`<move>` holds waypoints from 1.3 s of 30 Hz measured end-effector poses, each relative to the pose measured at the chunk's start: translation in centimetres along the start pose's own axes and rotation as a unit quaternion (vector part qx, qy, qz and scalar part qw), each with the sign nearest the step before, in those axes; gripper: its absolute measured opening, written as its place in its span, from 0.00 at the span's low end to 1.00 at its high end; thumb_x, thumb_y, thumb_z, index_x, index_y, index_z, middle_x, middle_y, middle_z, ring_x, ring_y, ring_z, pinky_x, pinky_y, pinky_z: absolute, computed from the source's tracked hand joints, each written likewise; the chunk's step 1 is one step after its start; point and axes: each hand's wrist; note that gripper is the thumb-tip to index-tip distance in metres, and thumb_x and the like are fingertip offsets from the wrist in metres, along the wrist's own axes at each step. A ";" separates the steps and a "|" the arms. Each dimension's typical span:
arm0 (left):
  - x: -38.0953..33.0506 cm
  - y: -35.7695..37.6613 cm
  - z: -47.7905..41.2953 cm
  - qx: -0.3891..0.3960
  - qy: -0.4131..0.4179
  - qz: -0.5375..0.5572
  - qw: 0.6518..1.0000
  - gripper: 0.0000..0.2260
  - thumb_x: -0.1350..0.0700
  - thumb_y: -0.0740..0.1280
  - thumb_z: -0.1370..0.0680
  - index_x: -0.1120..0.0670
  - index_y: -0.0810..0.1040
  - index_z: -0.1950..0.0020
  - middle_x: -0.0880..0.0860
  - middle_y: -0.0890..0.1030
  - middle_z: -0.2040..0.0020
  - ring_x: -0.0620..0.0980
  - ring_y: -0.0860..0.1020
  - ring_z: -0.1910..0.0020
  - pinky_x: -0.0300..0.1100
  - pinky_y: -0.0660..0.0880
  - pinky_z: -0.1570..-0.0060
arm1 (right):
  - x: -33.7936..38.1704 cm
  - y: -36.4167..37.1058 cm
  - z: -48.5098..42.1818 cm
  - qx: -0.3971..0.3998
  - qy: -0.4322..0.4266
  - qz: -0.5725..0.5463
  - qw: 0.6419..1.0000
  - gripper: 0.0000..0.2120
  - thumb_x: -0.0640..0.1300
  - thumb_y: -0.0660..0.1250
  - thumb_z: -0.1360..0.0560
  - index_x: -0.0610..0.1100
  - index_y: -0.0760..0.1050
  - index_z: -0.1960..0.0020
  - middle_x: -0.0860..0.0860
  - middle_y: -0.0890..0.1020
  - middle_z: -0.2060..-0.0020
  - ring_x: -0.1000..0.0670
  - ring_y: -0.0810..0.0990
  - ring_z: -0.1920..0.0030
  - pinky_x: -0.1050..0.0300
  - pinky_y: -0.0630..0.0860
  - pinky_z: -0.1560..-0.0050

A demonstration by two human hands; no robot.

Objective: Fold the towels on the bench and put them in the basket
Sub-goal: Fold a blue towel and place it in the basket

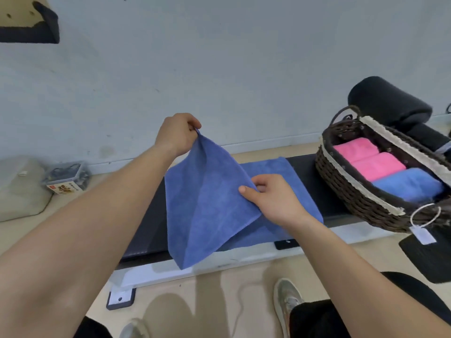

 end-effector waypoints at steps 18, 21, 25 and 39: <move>-12.3 15.7 -2.8 0.109 0.168 -0.102 0.975 0.07 0.55 0.65 0.22 0.44 0.81 0.51 0.43 0.78 0.55 0.49 0.77 0.53 0.43 0.73 0.56 | -8.7 -10.8 0.3 -0.088 0.160 0.329 0.926 0.10 0.49 0.59 0.23 0.47 0.68 0.61 0.51 0.79 0.59 0.43 0.78 0.57 0.53 0.74 0.58; -12.4 18.3 -3.5 0.124 0.182 -0.108 0.969 0.07 0.55 0.66 0.22 0.45 0.82 0.51 0.45 0.75 0.56 0.50 0.76 0.53 0.44 0.72 0.56 | -9.3 -11.1 0.0 -0.080 0.176 0.362 0.912 0.05 0.47 0.59 0.24 0.48 0.69 0.58 0.50 0.76 0.58 0.43 0.75 0.58 0.54 0.70 0.59; -11.3 21.7 -4.0 0.167 0.183 -0.129 0.960 0.06 0.53 0.68 0.22 0.44 0.82 0.47 0.48 0.74 0.48 0.51 0.76 0.46 0.47 0.74 0.50 | -9.2 -10.5 -0.2 -0.104 0.158 0.397 0.898 0.04 0.44 0.61 0.26 0.47 0.69 0.51 0.51 0.74 0.56 0.43 0.75 0.58 0.55 0.68 0.62; -10.6 20.2 -0.6 0.147 0.056 0.116 0.981 0.11 0.57 0.71 0.26 0.49 0.74 0.47 0.44 0.77 0.58 0.44 0.77 0.61 0.37 0.72 0.62 | -8.8 -9.3 -4.2 -0.124 0.059 0.286 0.948 0.18 0.47 0.64 0.24 0.47 0.69 0.36 0.48 0.71 0.39 0.43 0.75 0.41 0.49 0.74 0.47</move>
Point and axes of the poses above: each hand's wrist, its own z-axis away from the middle knuckle, its own y-axis out of the palm, x = y × z
